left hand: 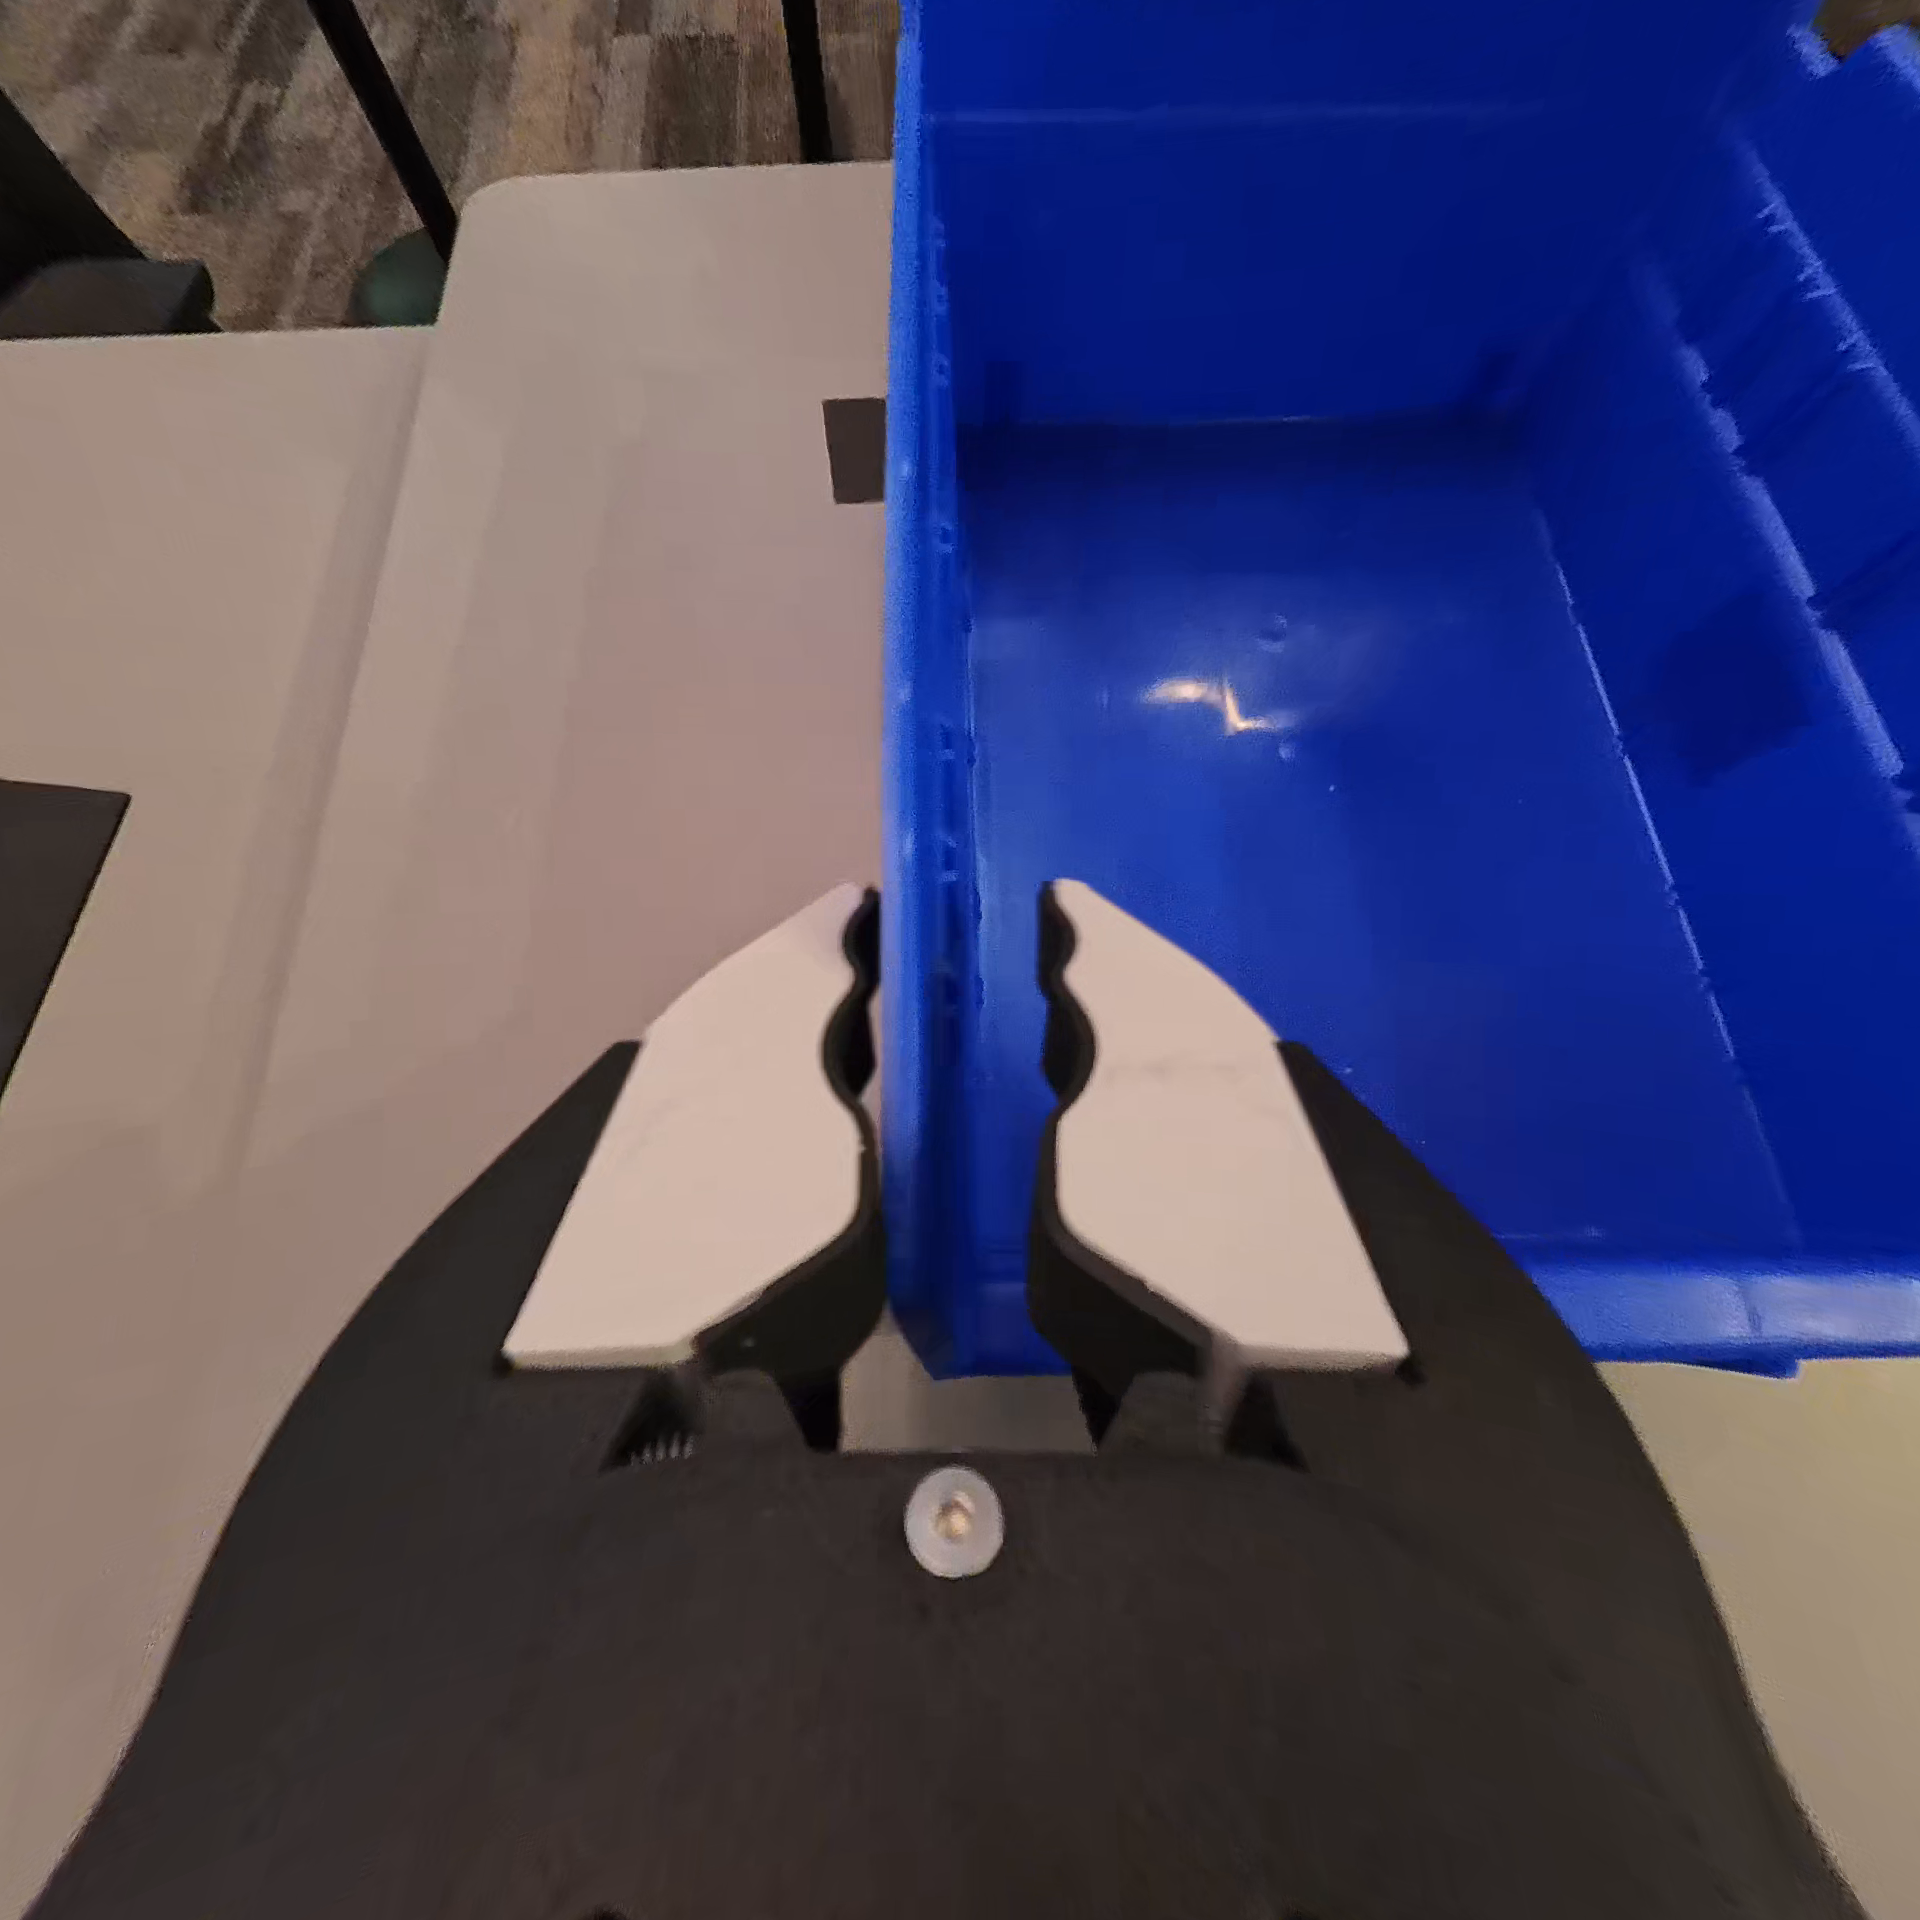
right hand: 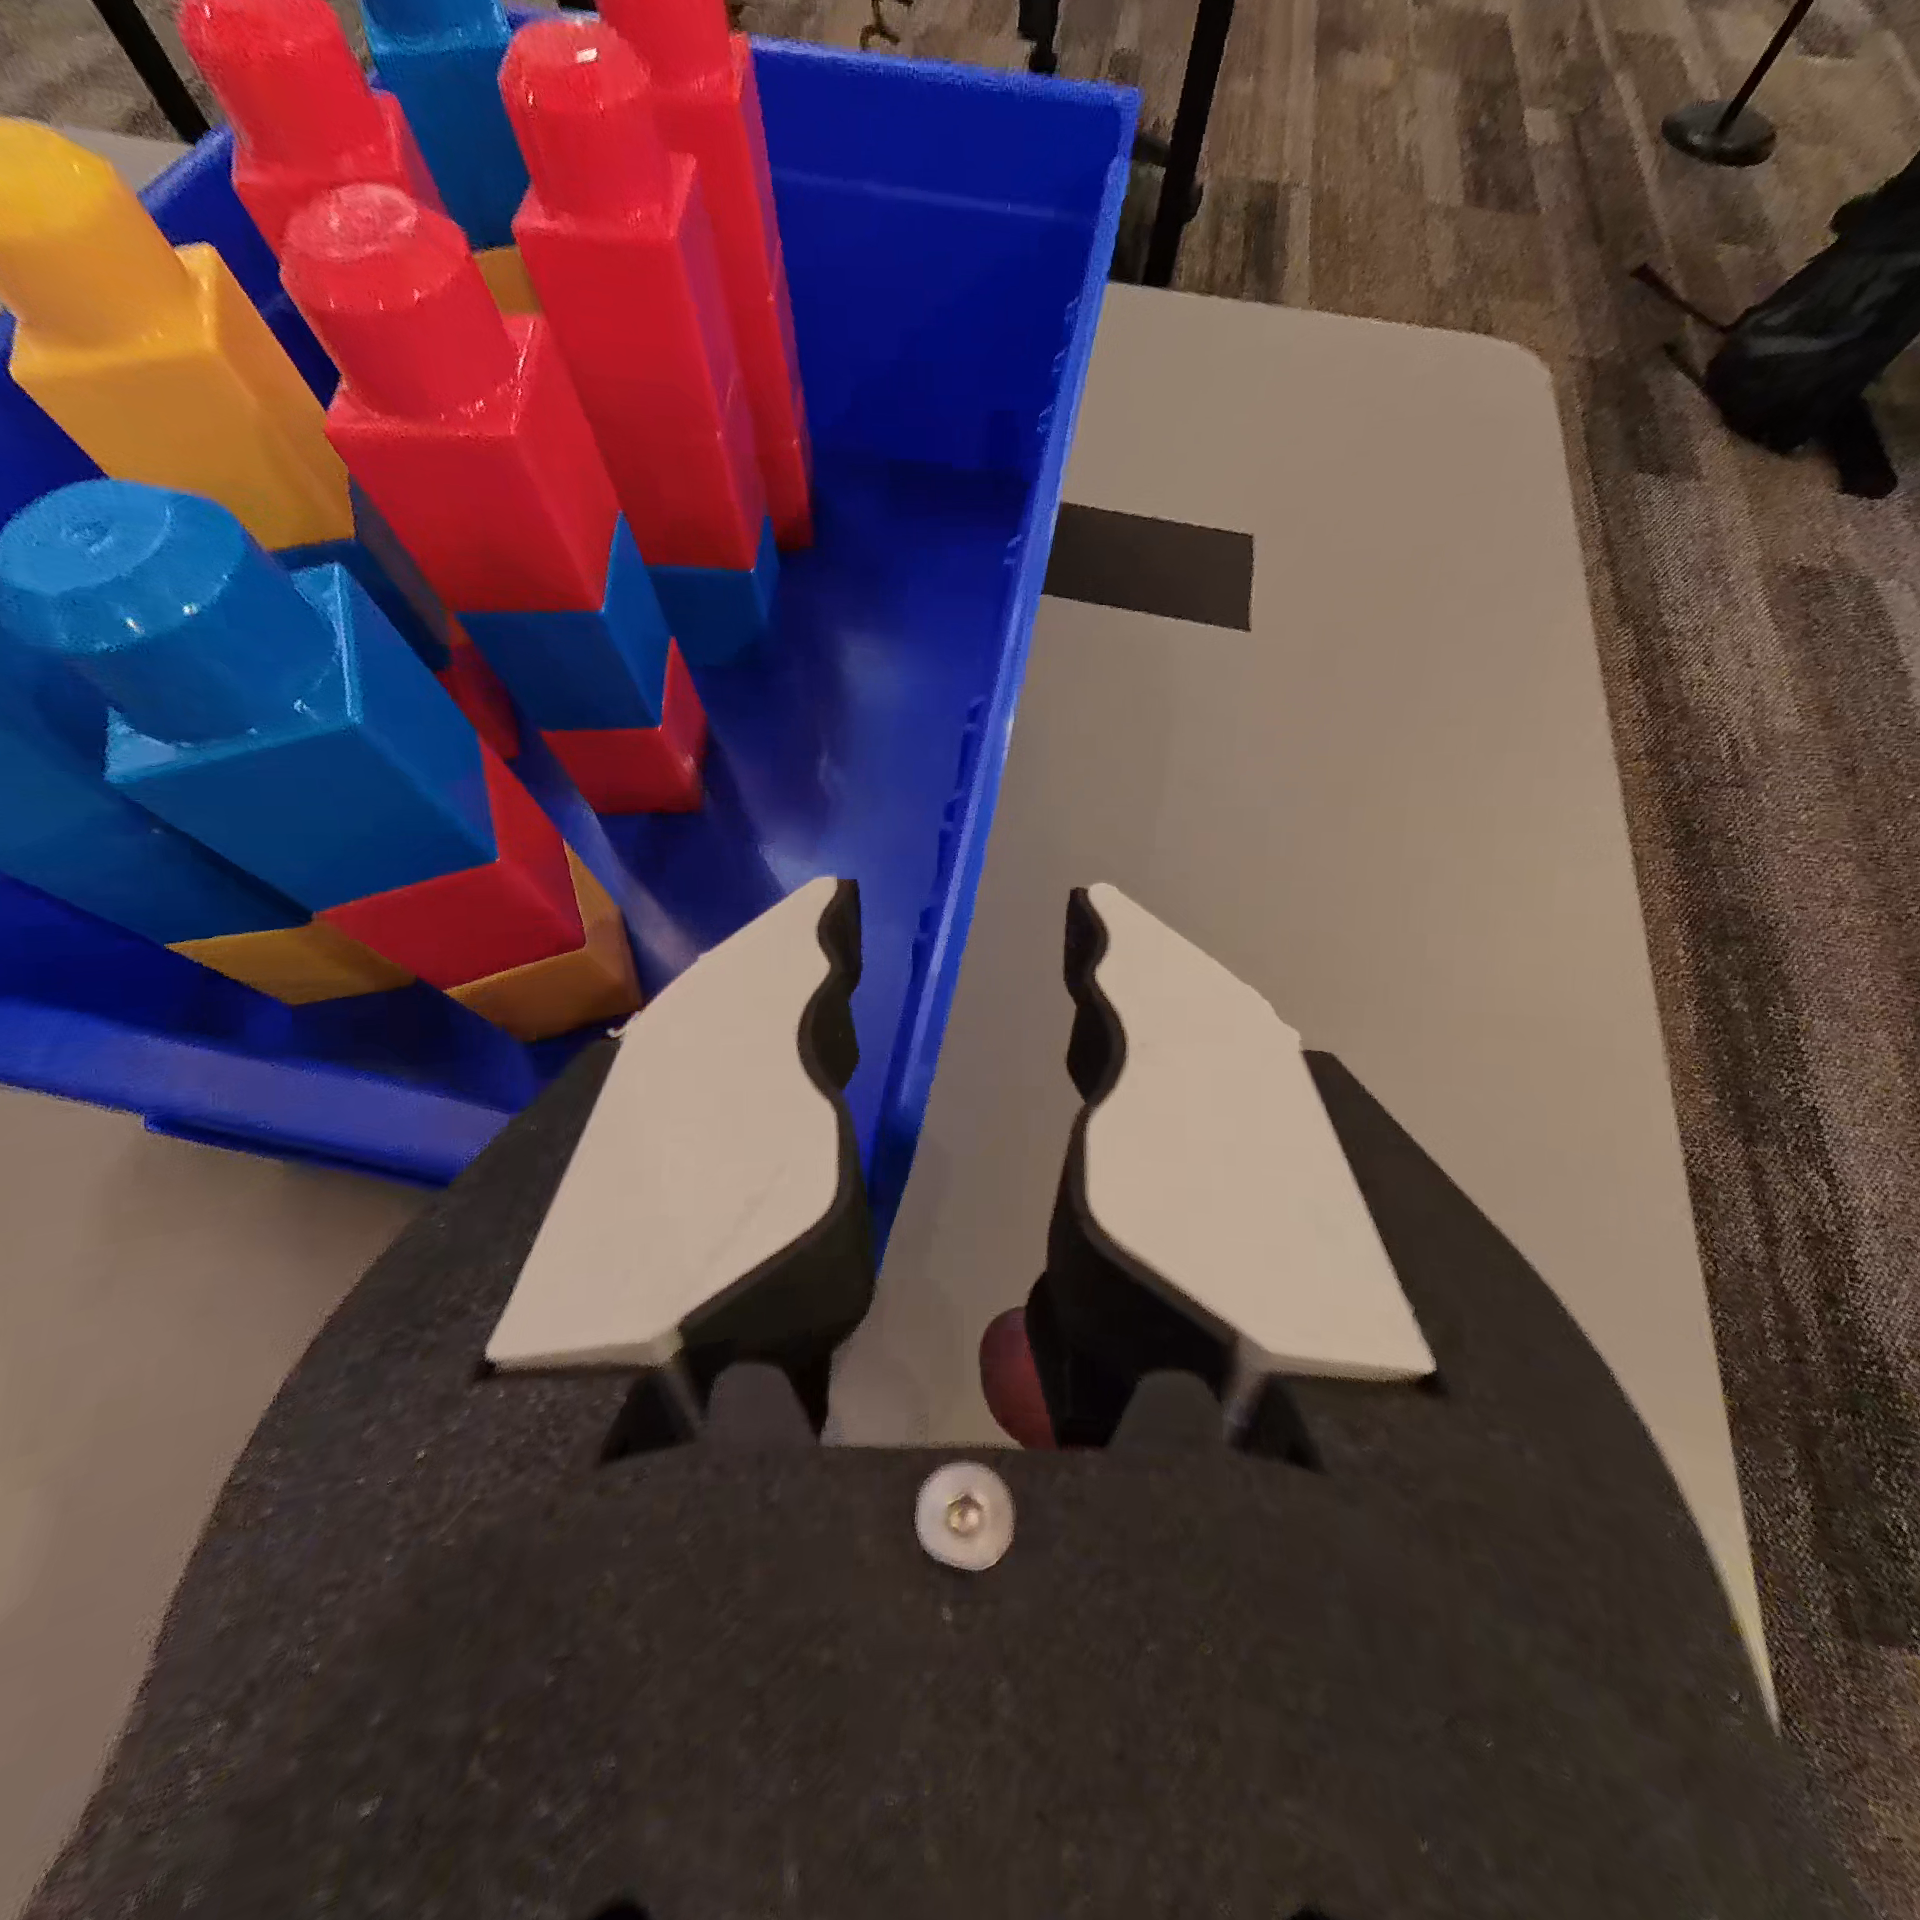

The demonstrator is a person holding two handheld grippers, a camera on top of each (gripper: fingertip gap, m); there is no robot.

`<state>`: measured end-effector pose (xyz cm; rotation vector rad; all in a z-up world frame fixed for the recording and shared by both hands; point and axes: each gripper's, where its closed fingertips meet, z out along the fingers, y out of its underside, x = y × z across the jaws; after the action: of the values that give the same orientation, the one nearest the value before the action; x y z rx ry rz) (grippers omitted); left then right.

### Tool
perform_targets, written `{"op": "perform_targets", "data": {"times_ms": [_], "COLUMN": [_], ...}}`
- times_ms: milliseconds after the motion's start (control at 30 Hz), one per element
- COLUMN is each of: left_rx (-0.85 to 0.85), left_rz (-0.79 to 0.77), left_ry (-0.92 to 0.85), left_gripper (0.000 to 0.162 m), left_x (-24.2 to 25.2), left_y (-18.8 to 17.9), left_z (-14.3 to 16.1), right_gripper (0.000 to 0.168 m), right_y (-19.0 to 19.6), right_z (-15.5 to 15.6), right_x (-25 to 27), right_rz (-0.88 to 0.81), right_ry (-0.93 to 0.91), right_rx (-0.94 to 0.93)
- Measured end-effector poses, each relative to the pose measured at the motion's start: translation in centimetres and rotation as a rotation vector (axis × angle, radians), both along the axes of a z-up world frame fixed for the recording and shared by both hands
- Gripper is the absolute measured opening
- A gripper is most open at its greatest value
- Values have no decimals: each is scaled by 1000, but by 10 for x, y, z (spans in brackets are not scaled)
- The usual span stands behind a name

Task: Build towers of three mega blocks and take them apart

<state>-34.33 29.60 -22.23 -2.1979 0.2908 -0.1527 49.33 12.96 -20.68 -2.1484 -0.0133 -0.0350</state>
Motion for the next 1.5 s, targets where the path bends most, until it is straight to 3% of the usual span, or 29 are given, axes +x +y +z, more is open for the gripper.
{"op": "perform_targets", "data": {"times_ms": [67, 267, 667, 1500], "left_rx": [-14, -18, -56, -148], "left_rz": [6, -27, -98, -605], "left_ry": [15, -34, -35, -38], "left_gripper": [10, 5, 5, 5], "left_x": [-4, 2, 14, 90], "left_y": [1, 2, -37, -170], "left_z": [-2, -2, -2, -3], "right_gripper": [34, 8, 7, 7], "right_y": [1, 5, 2, -34], "right_z": [-8, -13, -14, -15], "right_x": [-4, -8, -9, -48], "right_rz": [16, 36, 66, 164], "right_ry": [13, 15, 10, 9], "right_rx": [-27, -51, -91, -131]}}
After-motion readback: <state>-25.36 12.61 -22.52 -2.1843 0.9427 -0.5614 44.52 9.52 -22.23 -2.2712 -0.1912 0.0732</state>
